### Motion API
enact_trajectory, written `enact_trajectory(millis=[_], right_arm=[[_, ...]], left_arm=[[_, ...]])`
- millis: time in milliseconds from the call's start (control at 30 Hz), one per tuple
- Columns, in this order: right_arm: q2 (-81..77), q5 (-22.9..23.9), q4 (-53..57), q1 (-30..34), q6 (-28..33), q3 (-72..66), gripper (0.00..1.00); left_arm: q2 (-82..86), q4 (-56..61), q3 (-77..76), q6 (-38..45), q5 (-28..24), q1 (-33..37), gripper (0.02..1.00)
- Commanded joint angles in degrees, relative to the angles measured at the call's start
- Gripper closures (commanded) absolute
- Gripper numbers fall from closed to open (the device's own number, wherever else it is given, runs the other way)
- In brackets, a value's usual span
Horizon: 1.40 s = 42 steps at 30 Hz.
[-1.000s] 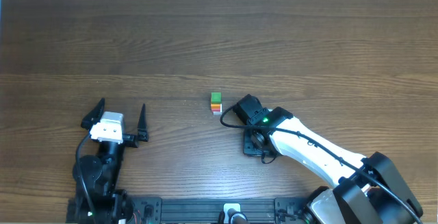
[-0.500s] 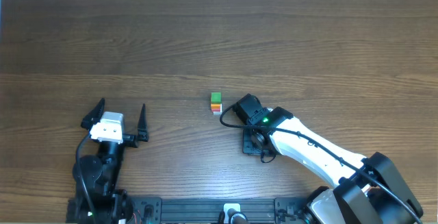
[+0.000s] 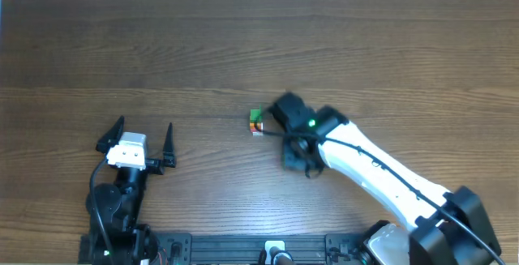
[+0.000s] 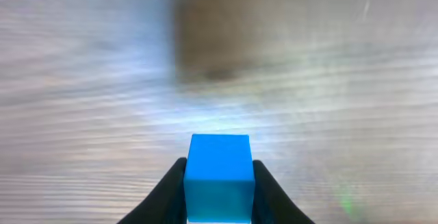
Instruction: Stack Cubes
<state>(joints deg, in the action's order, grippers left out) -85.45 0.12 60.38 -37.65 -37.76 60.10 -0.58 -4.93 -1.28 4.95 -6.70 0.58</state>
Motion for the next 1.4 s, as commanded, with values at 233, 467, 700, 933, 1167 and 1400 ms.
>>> enact_trajectory(millis=[233,467,700,933,1167,1400], right_arm=[[-9.4,3.4,9.5,-0.3,3.1,25.1,0.844],[-17.7,2.5,9.7,-1.7,3.1,32.4,0.847],[-21.2,1.6,8.0,-3.5,2.8,35.1,0.851],[-21.4,1.6,7.7,-4.5,2.6,35.4,0.851],[-22.2,1.6,7.7,-4.5,2.6,35.4,0.851],[-23.3,1.6,7.3,-4.5,2.6,35.5,0.853]], left_arm=[[0.4,0.1,0.4,0.6,-0.3,0.4,0.020],[0.4,0.1,0.4,0.6,-0.3,0.4,0.020],[0.4,0.1,0.4,0.6,-0.3,0.4,0.025],[0.4,0.1,0.4,0.6,-0.3,0.4,0.020],[0.4,0.1,0.4,0.6,-0.3,0.4,0.020],[0.4,0.1,0.4,0.6,-0.3,0.4,0.023]])
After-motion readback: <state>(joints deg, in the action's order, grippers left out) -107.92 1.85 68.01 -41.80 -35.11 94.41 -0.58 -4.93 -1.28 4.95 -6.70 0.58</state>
